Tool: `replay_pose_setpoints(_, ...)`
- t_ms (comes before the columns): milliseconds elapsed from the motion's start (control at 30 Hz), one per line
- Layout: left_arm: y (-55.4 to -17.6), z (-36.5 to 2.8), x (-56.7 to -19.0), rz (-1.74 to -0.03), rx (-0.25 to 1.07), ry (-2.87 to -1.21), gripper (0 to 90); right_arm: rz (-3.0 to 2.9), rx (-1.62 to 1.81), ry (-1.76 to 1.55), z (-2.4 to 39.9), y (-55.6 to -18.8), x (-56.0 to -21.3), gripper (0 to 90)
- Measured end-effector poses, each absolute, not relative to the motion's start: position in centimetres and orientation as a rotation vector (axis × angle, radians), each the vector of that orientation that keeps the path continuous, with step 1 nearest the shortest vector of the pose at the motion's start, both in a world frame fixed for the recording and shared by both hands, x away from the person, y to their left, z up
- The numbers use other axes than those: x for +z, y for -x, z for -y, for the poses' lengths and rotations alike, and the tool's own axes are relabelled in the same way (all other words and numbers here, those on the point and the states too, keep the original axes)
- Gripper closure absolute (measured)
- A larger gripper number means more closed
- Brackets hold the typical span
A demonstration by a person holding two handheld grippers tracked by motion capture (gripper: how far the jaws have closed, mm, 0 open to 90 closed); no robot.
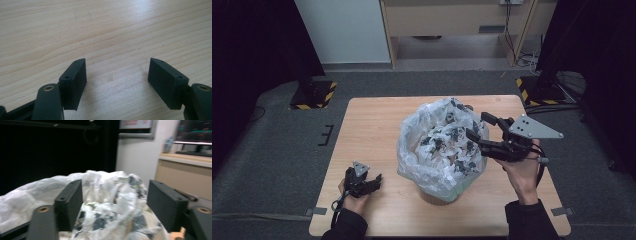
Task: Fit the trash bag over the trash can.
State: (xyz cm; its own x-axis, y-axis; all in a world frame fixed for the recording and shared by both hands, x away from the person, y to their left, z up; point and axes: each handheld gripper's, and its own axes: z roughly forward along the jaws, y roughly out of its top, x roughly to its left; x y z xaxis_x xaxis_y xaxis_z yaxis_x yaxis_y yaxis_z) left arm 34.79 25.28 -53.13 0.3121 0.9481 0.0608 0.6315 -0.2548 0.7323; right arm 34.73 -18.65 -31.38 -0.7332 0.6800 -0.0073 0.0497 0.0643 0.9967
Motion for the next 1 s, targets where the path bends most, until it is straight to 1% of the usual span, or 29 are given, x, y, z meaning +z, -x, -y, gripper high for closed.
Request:
replay_pose_setpoints(67, -34.8, -25.3, -53.1, -1.394, 0.680, -1.981, 30.5, -1.780, 1.714, -0.797, 19.3, -34.7, -31.9, 21.3)
replay_pose_setpoints(200, -34.8, -25.3, -53.1, -1.395, 0.679, -1.980, 30.4, -1.706, 1.745, -0.877, 20.4, -34.7, -32.5, 17.2)
replay_pose_setpoints(267, -34.8, -25.3, -53.1, -1.395, 0.679, -1.980, 30.4, -1.695, 1.745, -0.890, 20.6, -34.7, -32.7, 16.9)
replay_pose_setpoints(333, -34.8, -25.3, -53.1, -1.395, 0.680, -1.980, 30.3, -1.657, 1.733, -0.936, 21.3, -34.8, -33.2, 12.8)
replay_pose_setpoints(433, -34.8, -25.3, -53.1, -1.396, 0.679, -1.979, 30.2, -1.602, 1.717, -0.991, 22.0, -34.9, -33.8, 10.4)
replay_pose_setpoints(700, -34.8, -25.3, -53.1, -1.396, 0.682, -1.979, 30.0, -1.537, 1.676, -1.081, 23.5, -35.2, -35.6, 8.2)
replay_pose_setpoints(733, -34.8, -25.3, -53.1, -1.395, 0.682, -1.980, 30.0, -1.513, 1.660, -1.115, 24.0, -35.4, -36.3, 7.9)
replay_pose_setpoints(933, -34.8, -25.3, -53.1, -1.395, 0.683, -1.980, 29.9, -1.519, 1.616, -1.180, 24.8, -35.7, -37.9, 7.9)
replay_pose_setpoints(1000, -34.8, -25.3, -53.1, -1.396, 0.682, -1.980, 29.9, -1.541, 1.564, -1.223, 25.1, -36.0, -39.2, 7.9)
